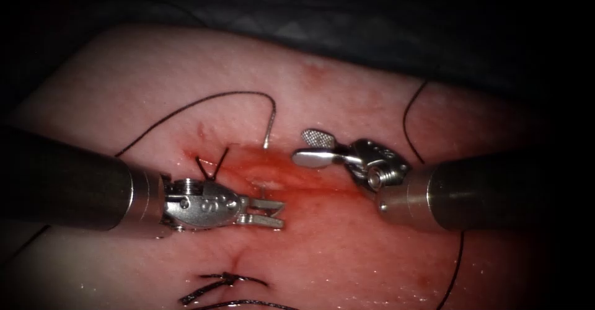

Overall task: Wound Closure
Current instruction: Use the left gripper to pull the needle through the tissue

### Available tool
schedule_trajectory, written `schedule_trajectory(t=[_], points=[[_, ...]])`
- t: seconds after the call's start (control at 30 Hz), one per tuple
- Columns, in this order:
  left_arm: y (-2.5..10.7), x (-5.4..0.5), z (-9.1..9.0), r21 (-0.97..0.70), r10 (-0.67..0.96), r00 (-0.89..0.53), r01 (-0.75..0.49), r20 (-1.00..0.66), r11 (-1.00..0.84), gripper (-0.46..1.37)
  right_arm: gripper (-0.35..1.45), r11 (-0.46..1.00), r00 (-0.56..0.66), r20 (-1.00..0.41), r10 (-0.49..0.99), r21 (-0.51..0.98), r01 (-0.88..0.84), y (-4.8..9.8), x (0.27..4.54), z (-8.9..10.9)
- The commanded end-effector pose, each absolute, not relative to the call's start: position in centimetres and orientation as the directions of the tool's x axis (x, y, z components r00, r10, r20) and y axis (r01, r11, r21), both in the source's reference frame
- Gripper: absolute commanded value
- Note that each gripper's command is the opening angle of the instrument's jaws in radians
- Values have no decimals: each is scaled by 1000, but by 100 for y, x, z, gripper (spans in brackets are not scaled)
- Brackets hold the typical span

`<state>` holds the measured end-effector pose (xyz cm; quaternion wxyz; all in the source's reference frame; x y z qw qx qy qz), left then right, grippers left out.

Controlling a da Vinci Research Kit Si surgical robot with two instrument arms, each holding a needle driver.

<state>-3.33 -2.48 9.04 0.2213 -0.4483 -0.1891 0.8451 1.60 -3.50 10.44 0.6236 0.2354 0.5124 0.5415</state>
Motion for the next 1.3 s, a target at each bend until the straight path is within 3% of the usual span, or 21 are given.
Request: schedule_trajectory(t=[0.03,0.4,0.67,1.3], points=[[-248,-333,902,-540,558,-498,-198,-664,-818,-35,61,303,-114,-385,916,849,-434,-350,160,1044],[-249,-331,881,-721,731,-412,-217,-544,-658,-35,57,303,-116,-386,915,849,-433,-350,160,1044],[-251,-332,862,-845,837,-325,-164,-441,-509,-35,57,304,-116,-386,915,849,-432,-352,160,1044],[-252,-333,851,-850,826,-324,-106,-461,-515,-35,57,304,-117,-386,915,851,-429,-357,160,1041]])
